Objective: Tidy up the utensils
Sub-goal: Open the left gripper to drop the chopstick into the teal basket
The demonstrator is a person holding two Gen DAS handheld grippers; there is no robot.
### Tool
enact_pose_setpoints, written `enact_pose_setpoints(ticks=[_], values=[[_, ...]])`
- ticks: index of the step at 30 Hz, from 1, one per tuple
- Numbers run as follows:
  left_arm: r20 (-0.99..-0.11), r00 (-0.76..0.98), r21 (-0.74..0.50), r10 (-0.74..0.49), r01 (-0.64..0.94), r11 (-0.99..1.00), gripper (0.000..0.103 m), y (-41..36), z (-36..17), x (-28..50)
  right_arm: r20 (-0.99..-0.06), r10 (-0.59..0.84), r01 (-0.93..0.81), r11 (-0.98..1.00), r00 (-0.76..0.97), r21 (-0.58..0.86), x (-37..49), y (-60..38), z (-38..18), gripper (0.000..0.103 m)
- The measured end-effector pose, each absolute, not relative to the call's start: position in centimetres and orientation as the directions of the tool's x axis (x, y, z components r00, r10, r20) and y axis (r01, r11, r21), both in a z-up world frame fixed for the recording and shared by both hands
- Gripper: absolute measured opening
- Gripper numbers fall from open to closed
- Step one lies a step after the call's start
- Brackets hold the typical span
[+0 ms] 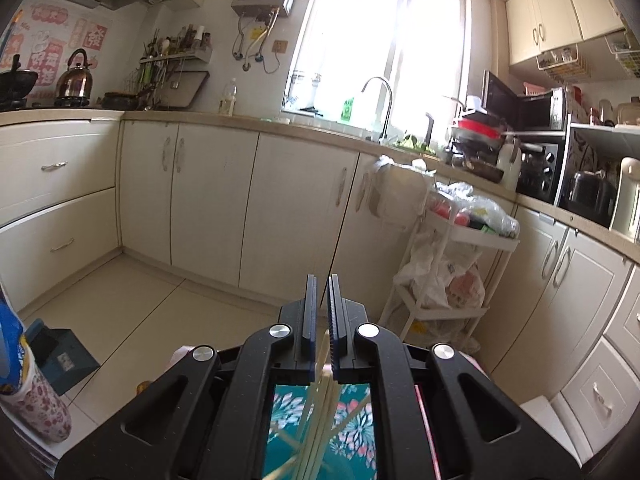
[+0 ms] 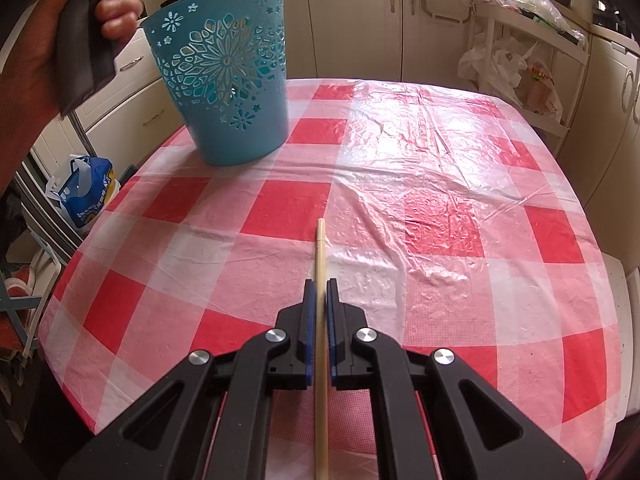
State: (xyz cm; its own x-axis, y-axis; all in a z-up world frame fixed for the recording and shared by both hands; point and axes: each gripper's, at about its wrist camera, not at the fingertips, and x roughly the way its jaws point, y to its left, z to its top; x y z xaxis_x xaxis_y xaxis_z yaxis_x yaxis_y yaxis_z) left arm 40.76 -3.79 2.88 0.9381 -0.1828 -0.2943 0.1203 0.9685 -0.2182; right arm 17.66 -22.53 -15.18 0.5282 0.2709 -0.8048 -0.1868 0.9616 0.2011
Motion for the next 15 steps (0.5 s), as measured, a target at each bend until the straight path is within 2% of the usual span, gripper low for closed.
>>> enact_pose_setpoints(ticks=[4,6,8,11,15], values=[[-0.317,0.929,-0.198,-0.19,0.131,0.971,0.006,-3.5,2.1,39.0,-0.806,0.265,-0.191,0.963,0.529,0.191,17.6,-22.4,-15.2,0.006],[-0.33,0.925,-0.194,-0.19,0.131,0.972,0.011,-3.0,1.7,37.6,-0.808,0.259,-0.196,0.964,0.53,0.181,17.6,-22.2,-15.2,0.006],[-0.331,0.926,-0.2,-0.181,0.119,0.973,0.029,-2.0,1.5,35.8,-0.808,0.258,-0.199,0.964,0.53,0.178,17.6,-22.2,-15.2,0.006],[-0.312,0.938,-0.21,-0.152,0.088,0.974,0.051,-0.1,0.9,32.2,-0.804,0.278,-0.194,0.959,0.525,0.205,17.7,-22.5,-15.2,0.006],[-0.346,0.928,-0.214,-0.136,0.063,0.975,0.057,1.8,-2.0,27.8,-0.802,0.33,-0.164,0.944,0.498,0.287,18.3,-23.5,-15.3,0.006]])
